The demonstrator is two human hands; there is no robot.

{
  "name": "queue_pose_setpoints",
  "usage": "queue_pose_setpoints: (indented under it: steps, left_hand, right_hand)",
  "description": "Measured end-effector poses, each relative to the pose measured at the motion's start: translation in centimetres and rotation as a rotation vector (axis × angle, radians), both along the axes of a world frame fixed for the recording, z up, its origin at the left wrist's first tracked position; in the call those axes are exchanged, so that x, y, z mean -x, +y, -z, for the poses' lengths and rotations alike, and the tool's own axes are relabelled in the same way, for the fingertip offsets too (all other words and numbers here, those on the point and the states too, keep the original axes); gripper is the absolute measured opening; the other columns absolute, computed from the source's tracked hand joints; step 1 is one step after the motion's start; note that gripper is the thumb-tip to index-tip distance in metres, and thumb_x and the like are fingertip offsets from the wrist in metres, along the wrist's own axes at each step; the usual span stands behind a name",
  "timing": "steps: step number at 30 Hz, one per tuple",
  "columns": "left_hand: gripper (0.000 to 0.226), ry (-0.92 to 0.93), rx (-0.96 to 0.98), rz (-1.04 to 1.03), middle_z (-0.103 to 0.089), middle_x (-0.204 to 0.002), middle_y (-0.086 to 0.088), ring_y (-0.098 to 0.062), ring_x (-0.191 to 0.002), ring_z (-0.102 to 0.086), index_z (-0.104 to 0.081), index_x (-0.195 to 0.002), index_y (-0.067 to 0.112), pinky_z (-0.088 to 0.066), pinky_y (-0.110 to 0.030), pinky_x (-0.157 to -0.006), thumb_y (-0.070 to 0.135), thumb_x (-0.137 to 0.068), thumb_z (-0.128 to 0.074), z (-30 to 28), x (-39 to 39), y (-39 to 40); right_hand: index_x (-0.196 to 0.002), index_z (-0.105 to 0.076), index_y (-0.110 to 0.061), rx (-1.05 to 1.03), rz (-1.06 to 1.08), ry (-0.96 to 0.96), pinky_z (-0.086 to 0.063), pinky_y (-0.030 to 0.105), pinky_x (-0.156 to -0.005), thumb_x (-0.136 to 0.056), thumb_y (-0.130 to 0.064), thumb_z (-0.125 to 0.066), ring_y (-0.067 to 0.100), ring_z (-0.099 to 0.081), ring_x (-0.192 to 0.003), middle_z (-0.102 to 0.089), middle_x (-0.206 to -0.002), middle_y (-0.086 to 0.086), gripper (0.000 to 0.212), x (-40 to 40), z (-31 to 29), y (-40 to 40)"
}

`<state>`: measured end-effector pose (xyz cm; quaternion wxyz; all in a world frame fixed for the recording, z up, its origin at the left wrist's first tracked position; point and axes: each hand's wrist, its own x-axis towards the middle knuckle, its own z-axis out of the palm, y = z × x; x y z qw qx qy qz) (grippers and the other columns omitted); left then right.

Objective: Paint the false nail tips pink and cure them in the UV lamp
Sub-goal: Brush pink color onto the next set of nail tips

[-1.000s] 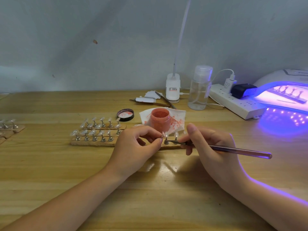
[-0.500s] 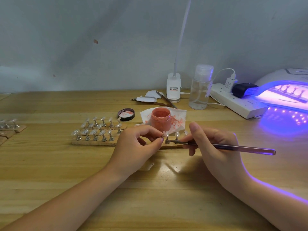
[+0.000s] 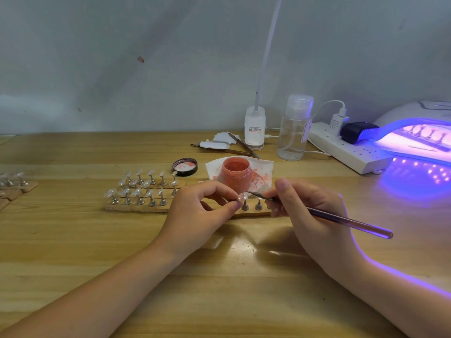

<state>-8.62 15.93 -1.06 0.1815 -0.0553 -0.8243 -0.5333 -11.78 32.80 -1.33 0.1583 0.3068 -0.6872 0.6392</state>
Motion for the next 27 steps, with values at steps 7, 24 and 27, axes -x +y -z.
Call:
queue_pose_setpoints:
  steps: [7,24,27]
  left_hand:
    - [0.018,0.004,0.003,-0.021,-0.066,-0.071,0.018,0.002,-0.068,-0.057,-0.070,-0.071,0.028,-0.040,-0.010,-0.053,0.010,-0.072,-0.074,0.16,0.16,-0.14]
    - [0.015,0.015,0.015,-0.054,-0.068,-0.074,0.005,-0.005,-0.068,-0.056,-0.073,-0.071,0.025,-0.040,-0.016,-0.054,0.011,-0.070,-0.076,0.11,0.14,-0.11]
    - [0.015,0.012,0.020,-0.059,-0.067,-0.072,0.005,-0.005,-0.065,-0.053,-0.072,-0.070,0.025,-0.040,-0.017,-0.054,0.010,-0.070,-0.076,0.09,0.10,-0.08]
  right_hand:
    - [-0.068,-0.069,-0.023,-0.033,-0.016,0.055,-0.047,0.020,-0.053,-0.086,-0.034,-0.052,0.008,-0.056,-0.049,-0.064,-0.061,0.001,0.027,-0.39,0.19,0.24]
    - [-0.072,-0.068,-0.016,-0.138,0.041,0.144,-0.042,0.013,-0.056,-0.087,-0.030,-0.052,0.005,-0.055,-0.058,-0.059,-0.062,-0.007,0.026,0.22,0.28,0.13]
    - [-0.070,-0.069,-0.013,-0.156,0.030,0.146,-0.041,0.013,-0.057,-0.087,-0.031,-0.052,0.005,-0.055,-0.057,-0.057,-0.059,-0.010,0.030,0.19,0.40,0.13]
